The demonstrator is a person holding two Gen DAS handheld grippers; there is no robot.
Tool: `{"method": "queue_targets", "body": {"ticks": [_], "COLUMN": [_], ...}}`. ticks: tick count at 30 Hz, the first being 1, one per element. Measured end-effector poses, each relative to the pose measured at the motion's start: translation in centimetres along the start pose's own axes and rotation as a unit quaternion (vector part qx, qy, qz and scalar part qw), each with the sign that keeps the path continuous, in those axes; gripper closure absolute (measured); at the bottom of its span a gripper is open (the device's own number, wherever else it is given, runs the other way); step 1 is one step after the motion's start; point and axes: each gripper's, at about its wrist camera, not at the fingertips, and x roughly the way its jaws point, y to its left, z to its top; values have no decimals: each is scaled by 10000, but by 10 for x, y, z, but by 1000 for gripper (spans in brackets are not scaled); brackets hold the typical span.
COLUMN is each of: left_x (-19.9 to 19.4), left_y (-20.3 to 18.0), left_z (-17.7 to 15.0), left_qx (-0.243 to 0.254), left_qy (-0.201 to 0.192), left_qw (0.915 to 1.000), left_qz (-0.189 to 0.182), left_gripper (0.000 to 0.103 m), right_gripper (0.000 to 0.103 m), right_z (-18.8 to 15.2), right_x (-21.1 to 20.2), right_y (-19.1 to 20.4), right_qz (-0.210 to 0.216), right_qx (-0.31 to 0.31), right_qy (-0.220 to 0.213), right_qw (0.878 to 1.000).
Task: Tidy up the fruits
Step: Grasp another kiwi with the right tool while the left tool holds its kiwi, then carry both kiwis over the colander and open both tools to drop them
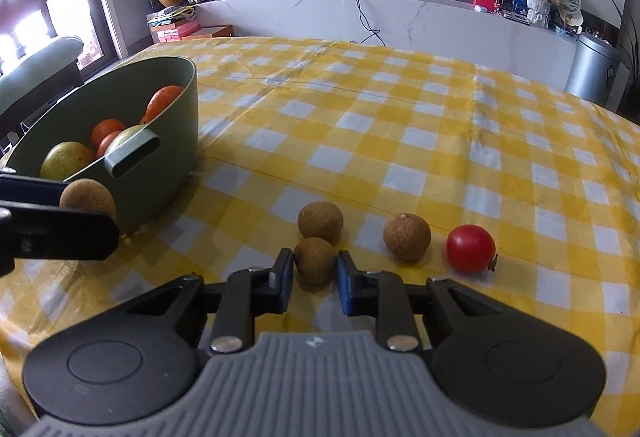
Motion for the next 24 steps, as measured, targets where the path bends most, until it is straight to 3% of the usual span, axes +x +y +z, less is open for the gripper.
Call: {"method": "queue_targets", "body": {"ticks": [6, 14, 24], "left_x": [-8, -20, -32], "left_y": [8, 23, 52], "left_z": [4, 9, 16], "left_qx": [-100, -258, -561], "left_qy": [-150, -356, -555], "left_qw": [9998, 9990, 9967], "left_qz": [6, 97, 197], "left_gripper": [72, 72, 72], "right_gripper": [84, 84, 84], "right_z": [-4, -2, 25], "right_x": [-11, -48, -79], "right_y": [6, 16, 50], "right_qz": [-57, -97, 408], "right_qx": [-80, -169, -331], "right_qy": [-90, -566, -938], "right_qw": [9999, 9982, 9942]}}
